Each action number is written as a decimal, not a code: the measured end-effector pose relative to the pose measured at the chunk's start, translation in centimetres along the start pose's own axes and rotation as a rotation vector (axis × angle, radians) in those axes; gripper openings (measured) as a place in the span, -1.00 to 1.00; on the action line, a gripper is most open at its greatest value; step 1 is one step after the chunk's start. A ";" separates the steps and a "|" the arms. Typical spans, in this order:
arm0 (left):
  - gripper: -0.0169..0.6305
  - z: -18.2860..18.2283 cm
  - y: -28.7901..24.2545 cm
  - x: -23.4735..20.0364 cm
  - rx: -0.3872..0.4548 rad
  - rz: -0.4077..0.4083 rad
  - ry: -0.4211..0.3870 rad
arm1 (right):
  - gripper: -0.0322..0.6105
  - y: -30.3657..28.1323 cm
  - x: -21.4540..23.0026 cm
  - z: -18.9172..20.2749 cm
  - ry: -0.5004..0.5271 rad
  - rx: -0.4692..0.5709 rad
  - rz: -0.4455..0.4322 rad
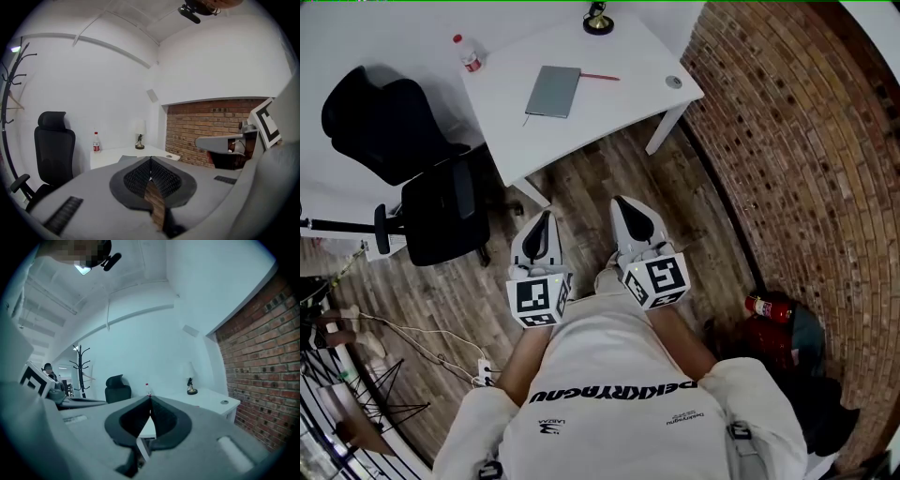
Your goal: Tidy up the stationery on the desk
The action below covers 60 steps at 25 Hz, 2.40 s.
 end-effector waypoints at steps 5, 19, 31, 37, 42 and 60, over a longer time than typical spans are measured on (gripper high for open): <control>-0.96 -1.5 -4.4 0.6 -0.015 -0.054 0.025 | -0.91 -2.7 5.0 -1.6 -0.002 -0.021 -0.037; -0.95 -1.7 -10.6 0.0 -0.087 -0.112 0.057 | -0.91 -9.3 8.1 -0.1 -0.012 -0.117 -0.122; -0.95 -5.6 -19.7 -7.3 -0.122 -0.053 0.062 | -0.91 -20.1 10.8 -3.4 -0.032 -0.160 -0.073; -0.95 -9.4 -25.5 -12.0 -0.138 -0.007 0.043 | -0.91 -26.7 12.0 -6.8 -0.035 -0.167 -0.032; -0.96 -10.6 -29.5 -15.7 -0.182 0.023 0.036 | -0.91 -32.1 12.8 -7.6 -0.074 -0.205 0.002; -0.95 -8.0 -41.0 -22.1 -0.409 0.084 0.063 | -0.91 -43.5 15.9 -2.8 -0.188 -0.417 0.033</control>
Point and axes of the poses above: the fingertips, and each gripper's own axes: y backward along the fingers, x to its right, z out of its underside, the point moved 2 cm from there along y, backward along the fingers, and after that the axes turned 15 degrees about -x, right-handed, at the moved point
